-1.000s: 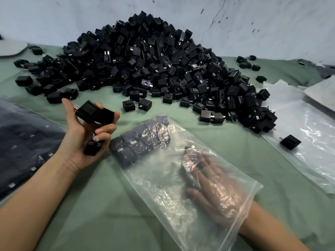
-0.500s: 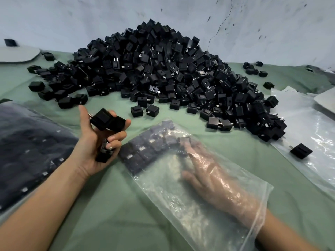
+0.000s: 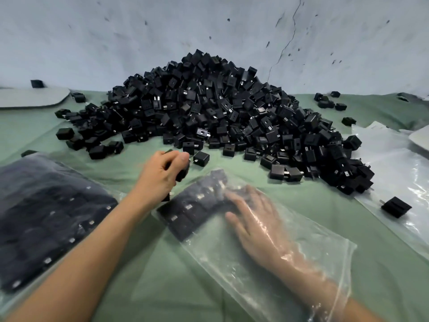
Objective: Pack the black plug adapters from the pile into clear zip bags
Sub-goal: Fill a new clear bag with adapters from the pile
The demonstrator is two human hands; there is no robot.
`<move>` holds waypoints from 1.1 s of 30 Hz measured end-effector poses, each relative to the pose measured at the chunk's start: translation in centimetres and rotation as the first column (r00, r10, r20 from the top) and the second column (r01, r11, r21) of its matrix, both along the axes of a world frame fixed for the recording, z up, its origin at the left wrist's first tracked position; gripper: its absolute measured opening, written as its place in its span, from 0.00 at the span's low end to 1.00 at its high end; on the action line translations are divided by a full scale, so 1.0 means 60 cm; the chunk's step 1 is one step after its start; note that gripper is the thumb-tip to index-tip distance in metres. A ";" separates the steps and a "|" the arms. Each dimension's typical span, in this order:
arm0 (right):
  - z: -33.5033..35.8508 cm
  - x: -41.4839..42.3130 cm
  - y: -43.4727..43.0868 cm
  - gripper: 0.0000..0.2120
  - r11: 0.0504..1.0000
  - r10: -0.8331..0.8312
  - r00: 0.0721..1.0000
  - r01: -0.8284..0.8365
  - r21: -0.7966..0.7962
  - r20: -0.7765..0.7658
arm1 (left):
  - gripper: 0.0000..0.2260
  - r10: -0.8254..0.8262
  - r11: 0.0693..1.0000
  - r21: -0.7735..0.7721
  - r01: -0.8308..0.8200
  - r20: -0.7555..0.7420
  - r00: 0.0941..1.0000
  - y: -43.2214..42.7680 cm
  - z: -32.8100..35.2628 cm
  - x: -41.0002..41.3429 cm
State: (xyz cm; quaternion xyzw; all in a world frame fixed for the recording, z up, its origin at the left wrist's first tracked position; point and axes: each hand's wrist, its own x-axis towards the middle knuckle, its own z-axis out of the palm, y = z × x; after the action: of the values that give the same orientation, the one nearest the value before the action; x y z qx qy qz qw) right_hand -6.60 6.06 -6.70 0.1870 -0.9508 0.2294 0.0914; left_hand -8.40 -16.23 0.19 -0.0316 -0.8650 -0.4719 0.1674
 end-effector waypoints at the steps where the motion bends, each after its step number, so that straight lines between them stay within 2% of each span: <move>1: 0.000 -0.001 0.003 0.25 0.996 0.031 0.999 -0.034 -0.079 -0.041 | 0.23 -0.004 0.999 -0.052 0.004 -0.002 1.000 0.007 0.001 -0.009; 3: 0.005 -0.002 0.012 0.25 0.972 0.131 0.990 -0.120 -0.203 0.042 | 0.21 -0.008 0.992 -0.129 0.010 0.019 1.000 0.021 0.003 -0.026; 4: 0.006 0.001 0.018 0.28 0.972 0.168 0.979 -0.146 -0.182 0.113 | 0.21 -0.006 0.986 -0.168 0.012 0.035 0.999 0.028 0.002 -0.034; 5: 0.008 0.003 0.027 0.28 0.979 0.193 0.973 -0.182 -0.095 0.123 | 0.20 0.009 0.977 -0.214 0.002 0.052 0.999 0.035 0.002 -0.041; 7: 0.017 0.011 0.040 0.23 0.970 0.217 0.974 -0.223 0.094 0.065 | 0.16 0.077 0.940 -0.337 -0.054 0.054 0.996 0.043 -0.002 -0.053; 10: 0.045 0.019 0.030 0.18 0.962 0.221 0.971 -0.232 0.141 0.091 | 0.17 0.218 0.830 -0.537 -0.151 0.063 0.974 0.040 -0.008 -0.069; 14: 0.051 0.008 0.007 0.22 0.955 0.185 0.973 -0.211 0.208 0.136 | 0.25 0.362 0.671 -0.721 -0.173 0.115 0.925 0.030 -0.019 -0.087; 17: 0.055 -0.002 -0.004 0.25 0.951 0.195 0.974 -0.216 0.221 0.114 | 0.23 0.372 0.662 -0.736 -0.141 0.159 0.915 0.026 -0.026 -0.092; 21: 0.067 -0.007 0.007 0.27 0.932 0.240 0.969 -0.247 0.266 0.058 | 0.24 0.351 0.666 -0.738 -0.109 0.181 0.919 0.019 -0.033 -0.096; 25: 0.069 -0.007 0.020 0.30 0.915 0.294 0.953 -0.304 0.265 0.075 | 0.25 0.345 0.647 -0.758 -0.085 0.191 0.919 0.017 -0.033 -0.098; 30: 0.059 -0.018 0.026 0.26 0.916 0.316 0.945 -0.327 0.231 0.085 | 0.26 0.340 0.608 -0.790 -0.076 0.172 0.925 0.020 -0.032 -0.095; 33: 0.042 -0.009 0.040 0.24 0.936 0.319 0.939 -0.334 0.111 0.130 | 0.25 0.328 0.613 -0.786 -0.084 0.156 0.932 0.020 -0.032 -0.093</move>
State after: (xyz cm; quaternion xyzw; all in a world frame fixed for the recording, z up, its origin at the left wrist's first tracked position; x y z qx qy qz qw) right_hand -7.13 8.46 -4.17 0.3352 -0.9231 0.1883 -0.0132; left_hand -13.96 -15.05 -1.71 0.0694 -0.9948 -0.0361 0.0654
